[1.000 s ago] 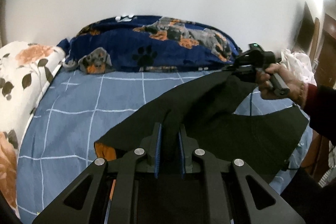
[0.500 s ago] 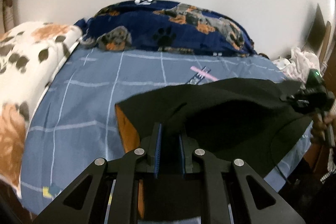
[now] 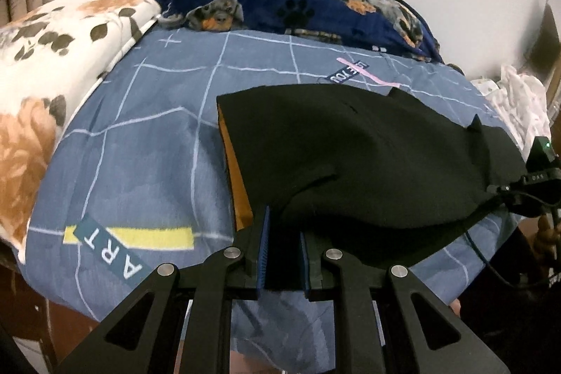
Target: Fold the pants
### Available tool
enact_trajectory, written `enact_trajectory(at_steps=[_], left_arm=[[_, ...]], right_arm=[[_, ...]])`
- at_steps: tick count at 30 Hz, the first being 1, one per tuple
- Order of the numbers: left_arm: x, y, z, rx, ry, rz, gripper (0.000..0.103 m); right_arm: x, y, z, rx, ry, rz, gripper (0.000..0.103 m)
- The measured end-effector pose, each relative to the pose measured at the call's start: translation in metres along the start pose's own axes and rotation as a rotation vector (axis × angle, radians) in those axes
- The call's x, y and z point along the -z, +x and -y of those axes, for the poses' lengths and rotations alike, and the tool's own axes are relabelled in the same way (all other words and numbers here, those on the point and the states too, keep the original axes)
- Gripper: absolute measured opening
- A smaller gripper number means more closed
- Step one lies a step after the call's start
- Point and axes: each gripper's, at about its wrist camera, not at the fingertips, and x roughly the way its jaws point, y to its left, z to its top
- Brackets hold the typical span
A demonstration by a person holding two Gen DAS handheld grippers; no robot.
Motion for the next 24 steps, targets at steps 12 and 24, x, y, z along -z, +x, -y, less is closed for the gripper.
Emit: enact_trajectory(at_steps=[12,24], left_arm=[[0.017,-0.026,-0.029,-0.137,-0.112,0.0,0.033],[-0.04,-0.003,0.079,0.029,0.057,0.027,0.033]], right_arm=[[0.007,0.003,0.003,-0.008,0.007,-0.012,0.004],[0.01,0.003,0.008,-0.046,-0.016,0.006,0.005]])
